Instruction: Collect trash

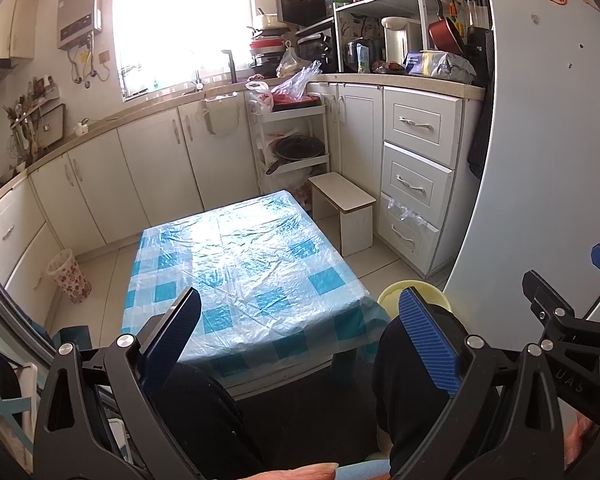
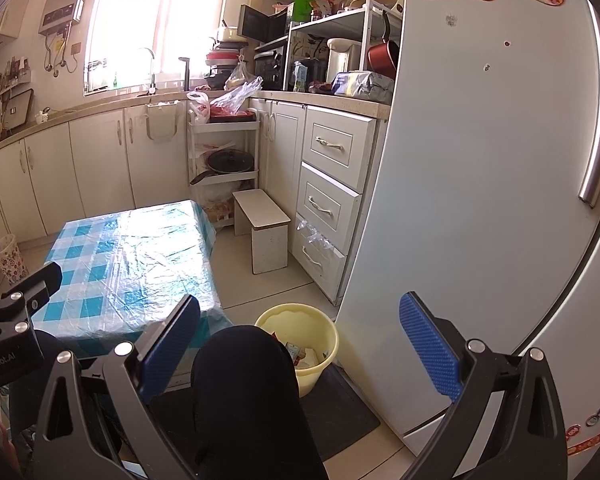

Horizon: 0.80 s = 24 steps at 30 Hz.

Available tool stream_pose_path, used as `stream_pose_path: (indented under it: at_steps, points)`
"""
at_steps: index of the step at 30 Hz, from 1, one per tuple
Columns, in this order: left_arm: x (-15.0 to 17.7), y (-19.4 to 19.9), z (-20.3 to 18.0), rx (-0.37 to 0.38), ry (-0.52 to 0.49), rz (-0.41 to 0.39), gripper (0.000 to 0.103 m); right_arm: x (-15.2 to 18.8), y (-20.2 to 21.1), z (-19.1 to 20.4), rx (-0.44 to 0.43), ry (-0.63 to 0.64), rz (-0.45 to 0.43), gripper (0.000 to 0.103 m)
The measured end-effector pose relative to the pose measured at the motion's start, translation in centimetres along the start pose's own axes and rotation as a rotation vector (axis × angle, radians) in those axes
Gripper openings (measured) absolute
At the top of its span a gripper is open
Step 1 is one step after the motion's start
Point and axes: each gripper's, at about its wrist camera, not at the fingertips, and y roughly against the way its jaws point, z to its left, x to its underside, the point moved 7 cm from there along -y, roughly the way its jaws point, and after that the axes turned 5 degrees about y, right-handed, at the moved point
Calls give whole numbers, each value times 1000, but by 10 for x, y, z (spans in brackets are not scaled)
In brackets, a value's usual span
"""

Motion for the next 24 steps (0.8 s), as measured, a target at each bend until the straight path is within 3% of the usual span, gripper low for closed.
stream_pose_path:
  at_steps: [24]
  points:
    - [1, -3, 2, -8, 3, 1, 95, -1, 2, 1, 27, 22, -11, 96]
